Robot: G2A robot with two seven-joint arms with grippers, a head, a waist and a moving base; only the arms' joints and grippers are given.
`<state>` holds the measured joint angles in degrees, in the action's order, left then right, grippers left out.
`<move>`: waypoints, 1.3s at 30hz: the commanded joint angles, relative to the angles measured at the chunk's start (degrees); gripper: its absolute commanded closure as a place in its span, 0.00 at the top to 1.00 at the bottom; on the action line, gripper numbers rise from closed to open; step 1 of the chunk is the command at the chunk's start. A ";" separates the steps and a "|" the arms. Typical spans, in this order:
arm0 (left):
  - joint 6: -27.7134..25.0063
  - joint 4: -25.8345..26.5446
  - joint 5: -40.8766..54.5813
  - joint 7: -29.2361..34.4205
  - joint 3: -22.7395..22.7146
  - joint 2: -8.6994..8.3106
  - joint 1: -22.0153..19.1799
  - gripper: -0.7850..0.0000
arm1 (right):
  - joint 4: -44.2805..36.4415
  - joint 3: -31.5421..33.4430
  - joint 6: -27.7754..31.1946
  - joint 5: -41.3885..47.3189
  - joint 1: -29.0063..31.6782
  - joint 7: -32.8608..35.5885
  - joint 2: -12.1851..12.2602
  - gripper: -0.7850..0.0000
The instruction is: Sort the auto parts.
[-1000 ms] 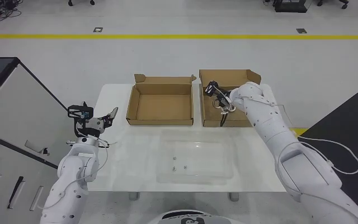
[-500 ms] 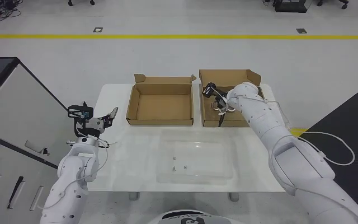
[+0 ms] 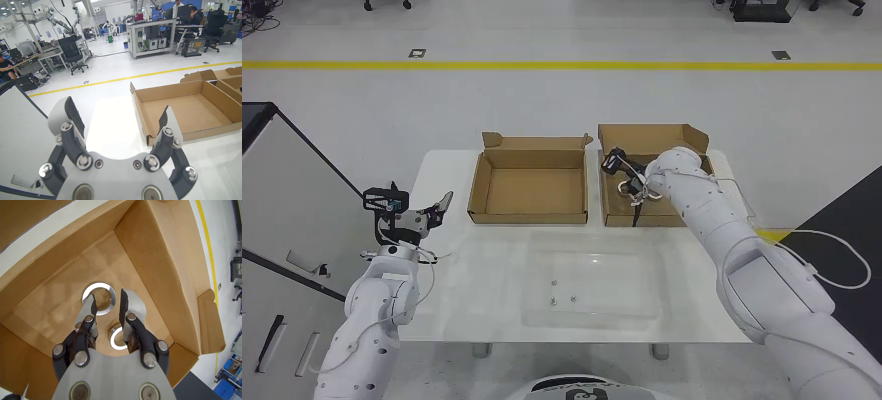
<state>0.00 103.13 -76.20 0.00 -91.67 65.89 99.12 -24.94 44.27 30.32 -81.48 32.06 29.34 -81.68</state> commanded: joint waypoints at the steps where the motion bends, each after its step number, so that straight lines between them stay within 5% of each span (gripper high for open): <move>1: 0.00 0.00 0.00 0.00 0.00 0.00 0.00 1.00 | 0.26 0.10 0.08 0.22 -0.08 -0.81 -0.05 0.36; 8: 0.00 0.00 0.00 0.00 0.00 0.00 0.00 1.00 | 0.31 0.71 0.54 -0.05 -0.24 -3.68 0.47 0.48; 9: 0.00 0.00 0.00 0.00 0.00 0.00 0.00 1.00 | 0.16 0.91 0.68 0.02 -0.17 -4.09 0.62 0.61; 10: 0.00 0.00 0.00 0.00 0.00 0.00 0.00 1.00 | -0.09 1.18 0.73 0.08 -0.12 -4.62 0.82 1.00; 18: 0.00 0.00 0.00 0.00 0.00 0.00 0.00 1.00 | -6.28 4.03 2.01 -1.30 2.78 -10.28 3.76 1.00; 26: 0.00 0.00 0.00 0.00 0.00 0.00 0.00 1.00 | -23.23 11.77 6.80 -4.17 11.41 -15.20 9.53 1.00; 34: 0.00 0.00 0.00 0.00 0.00 0.00 0.00 1.00 | -46.52 26.89 17.82 -3.25 25.89 -15.90 15.83 1.00; 39: 0.00 0.00 0.00 0.00 0.00 0.00 0.00 1.00 | -53.84 35.15 26.75 0.43 32.00 -17.39 18.21 1.00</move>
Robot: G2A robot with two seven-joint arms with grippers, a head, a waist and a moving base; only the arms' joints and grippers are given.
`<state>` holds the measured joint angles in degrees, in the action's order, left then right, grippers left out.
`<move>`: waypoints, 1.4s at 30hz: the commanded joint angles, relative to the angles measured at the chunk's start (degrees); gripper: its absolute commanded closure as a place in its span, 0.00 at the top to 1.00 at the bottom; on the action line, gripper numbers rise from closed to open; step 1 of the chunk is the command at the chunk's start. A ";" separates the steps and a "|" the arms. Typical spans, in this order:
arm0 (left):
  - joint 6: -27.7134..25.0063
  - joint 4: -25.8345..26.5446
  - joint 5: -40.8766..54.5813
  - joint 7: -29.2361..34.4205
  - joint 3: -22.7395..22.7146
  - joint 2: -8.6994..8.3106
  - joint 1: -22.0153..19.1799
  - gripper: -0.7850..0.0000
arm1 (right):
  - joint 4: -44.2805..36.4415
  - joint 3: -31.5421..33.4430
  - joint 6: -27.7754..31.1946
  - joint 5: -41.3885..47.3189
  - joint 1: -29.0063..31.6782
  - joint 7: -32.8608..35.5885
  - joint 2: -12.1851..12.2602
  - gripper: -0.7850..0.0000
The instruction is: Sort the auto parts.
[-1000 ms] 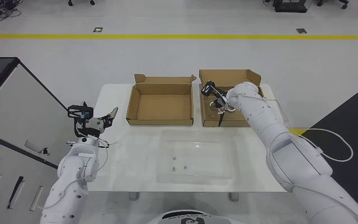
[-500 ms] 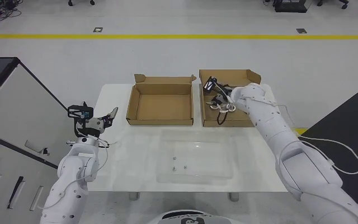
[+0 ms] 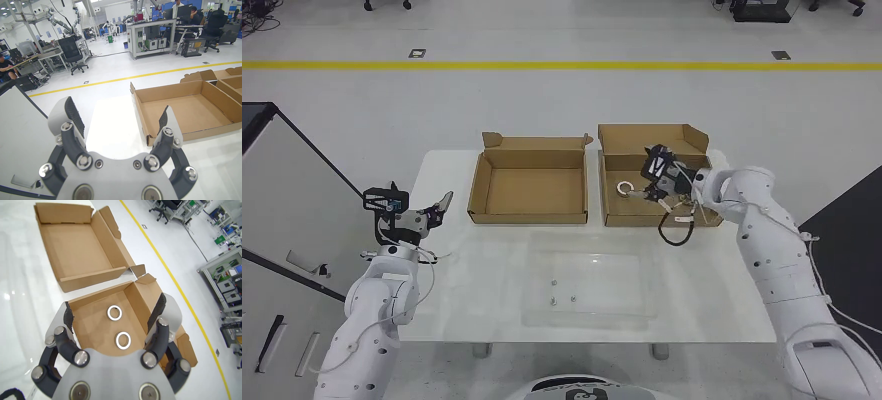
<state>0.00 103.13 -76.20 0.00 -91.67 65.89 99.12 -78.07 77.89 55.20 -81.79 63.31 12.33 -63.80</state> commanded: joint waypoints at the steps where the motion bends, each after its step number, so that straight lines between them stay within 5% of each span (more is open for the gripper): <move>1: 0.00 0.00 0.00 0.00 0.00 0.00 0.00 1.00 | -1.36 2.73 2.80 1.51 1.59 -0.83 0.73 1.00; 11: 0.00 0.00 0.00 0.00 0.00 0.00 0.00 1.00 | -5.35 4.98 2.80 9.37 8.59 -11.75 8.18 1.00; 26: 0.00 0.00 0.00 0.00 0.00 0.00 0.00 1.00 | -0.40 -3.47 2.80 0.71 11.43 -47.32 23.19 1.00; 42: 0.00 0.00 0.00 0.00 0.00 0.00 0.00 1.00 | -0.40 -3.47 2.80 0.71 11.43 -47.32 23.19 1.00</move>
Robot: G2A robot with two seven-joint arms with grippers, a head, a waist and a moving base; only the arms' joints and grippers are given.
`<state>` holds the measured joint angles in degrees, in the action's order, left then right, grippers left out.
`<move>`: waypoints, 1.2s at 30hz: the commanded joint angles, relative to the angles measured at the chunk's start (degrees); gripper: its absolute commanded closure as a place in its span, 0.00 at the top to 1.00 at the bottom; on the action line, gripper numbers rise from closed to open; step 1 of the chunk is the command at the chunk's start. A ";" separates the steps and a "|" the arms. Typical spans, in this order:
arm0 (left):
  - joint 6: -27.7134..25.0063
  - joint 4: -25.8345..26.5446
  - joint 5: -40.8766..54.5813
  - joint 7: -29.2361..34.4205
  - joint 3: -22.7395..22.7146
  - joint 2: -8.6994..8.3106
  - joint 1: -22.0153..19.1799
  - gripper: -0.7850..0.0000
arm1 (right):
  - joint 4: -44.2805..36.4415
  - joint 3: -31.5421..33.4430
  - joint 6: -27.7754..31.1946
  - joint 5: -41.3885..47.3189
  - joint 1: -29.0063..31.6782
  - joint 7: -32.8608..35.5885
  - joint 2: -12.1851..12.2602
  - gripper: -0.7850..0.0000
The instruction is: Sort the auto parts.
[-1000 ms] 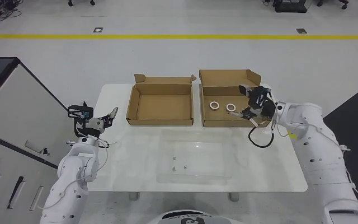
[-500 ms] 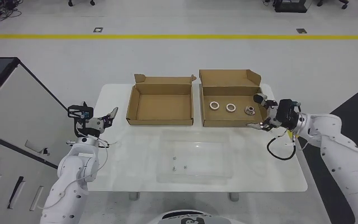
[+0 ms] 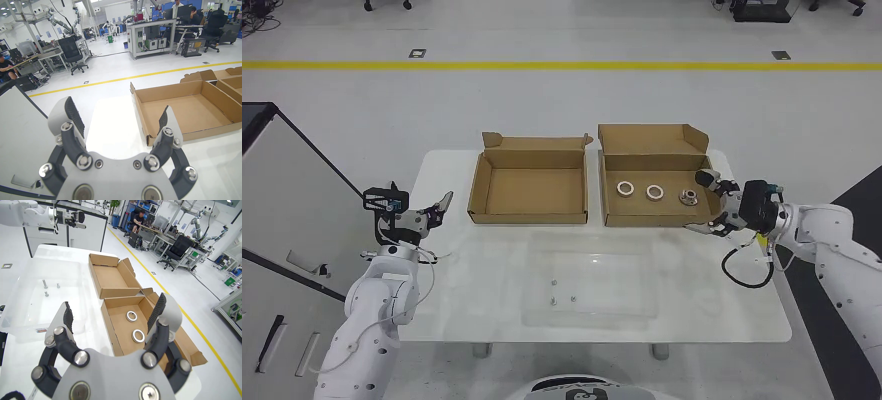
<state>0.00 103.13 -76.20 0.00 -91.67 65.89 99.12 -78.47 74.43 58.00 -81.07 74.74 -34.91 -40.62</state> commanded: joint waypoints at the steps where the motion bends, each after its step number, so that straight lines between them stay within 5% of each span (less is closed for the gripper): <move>1: 0.00 0.00 0.00 0.00 0.00 0.00 0.00 1.00 | 0.00 -0.01 0.00 -0.01 0.00 -0.07 0.00 1.00; 10: -0.19 0.22 -0.37 0.04 0.07 -0.02 -0.11 1.00 | 0.00 -0.01 0.00 -0.01 0.00 -0.07 0.00 1.00; 15: -5.37 6.74 -6.36 4.54 1.42 -0.39 -0.79 1.00 | 0.00 -0.01 0.00 -0.01 0.00 -0.07 0.00 1.00; 25: -18.26 19.33 -10.13 17.74 6.16 -0.89 -0.35 1.00 | 0.00 -0.01 0.00 -0.01 0.00 -0.07 0.00 1.00; 36: -29.80 22.03 -6.19 37.91 15.11 -0.90 -7.08 1.00 | 0.00 -0.01 0.00 -0.01 0.00 -0.07 0.00 1.00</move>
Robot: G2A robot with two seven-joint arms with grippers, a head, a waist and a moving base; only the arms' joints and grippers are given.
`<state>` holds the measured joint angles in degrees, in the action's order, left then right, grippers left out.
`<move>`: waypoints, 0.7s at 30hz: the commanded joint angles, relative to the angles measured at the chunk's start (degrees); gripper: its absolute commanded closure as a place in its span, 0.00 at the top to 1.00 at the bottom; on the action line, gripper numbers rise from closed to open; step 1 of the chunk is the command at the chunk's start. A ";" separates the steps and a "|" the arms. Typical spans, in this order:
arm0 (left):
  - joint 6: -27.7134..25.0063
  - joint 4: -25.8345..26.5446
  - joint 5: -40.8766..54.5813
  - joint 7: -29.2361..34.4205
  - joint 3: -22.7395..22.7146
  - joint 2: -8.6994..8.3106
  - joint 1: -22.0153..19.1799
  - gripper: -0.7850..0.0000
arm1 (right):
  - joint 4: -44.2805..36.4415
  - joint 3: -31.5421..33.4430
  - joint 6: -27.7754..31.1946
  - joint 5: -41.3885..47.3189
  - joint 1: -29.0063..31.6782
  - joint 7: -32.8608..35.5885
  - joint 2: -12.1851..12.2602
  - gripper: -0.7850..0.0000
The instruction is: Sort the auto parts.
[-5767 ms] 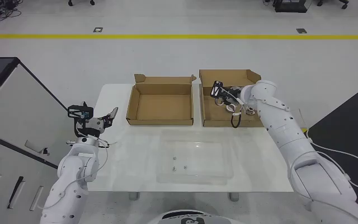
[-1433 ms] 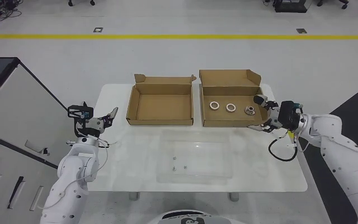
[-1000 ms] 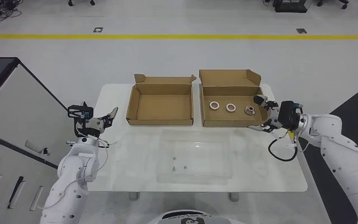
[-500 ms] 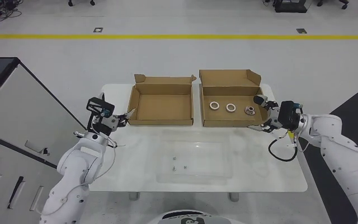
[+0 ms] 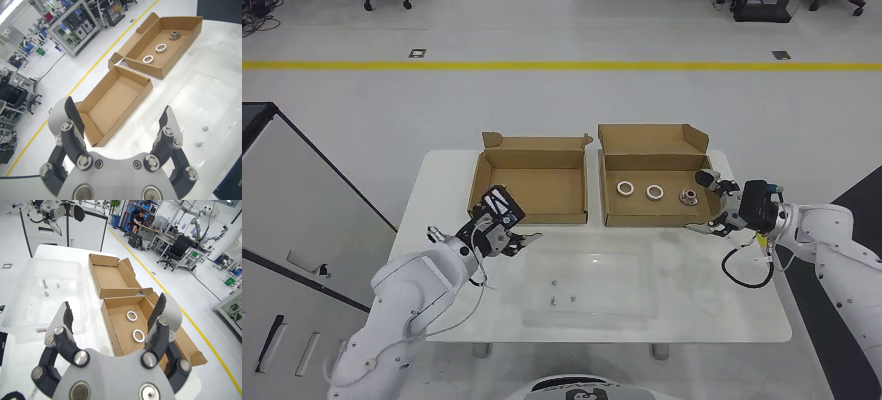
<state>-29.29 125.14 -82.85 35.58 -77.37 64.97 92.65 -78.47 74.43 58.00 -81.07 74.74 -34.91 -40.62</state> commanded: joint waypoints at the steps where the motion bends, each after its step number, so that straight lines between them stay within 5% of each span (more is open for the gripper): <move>1: -0.44 0.32 1.00 4.60 1.67 0.09 -1.41 1.00 | 0.00 -0.01 0.00 -0.01 0.00 -0.07 0.00 1.00; 10: 0.01 1.04 5.09 23.17 11.81 0.99 -9.68 1.00 | 0.00 -0.01 0.00 -0.01 0.00 -0.07 0.00 1.00; 21: 8.32 -5.26 8.48 45.12 26.36 3.91 -23.50 1.00 | 0.00 -0.01 0.00 -0.01 0.00 -0.07 0.00 1.00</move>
<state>-21.39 120.40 -74.77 79.40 -52.05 68.65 70.25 -78.47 74.43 58.00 -81.07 74.74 -34.91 -40.62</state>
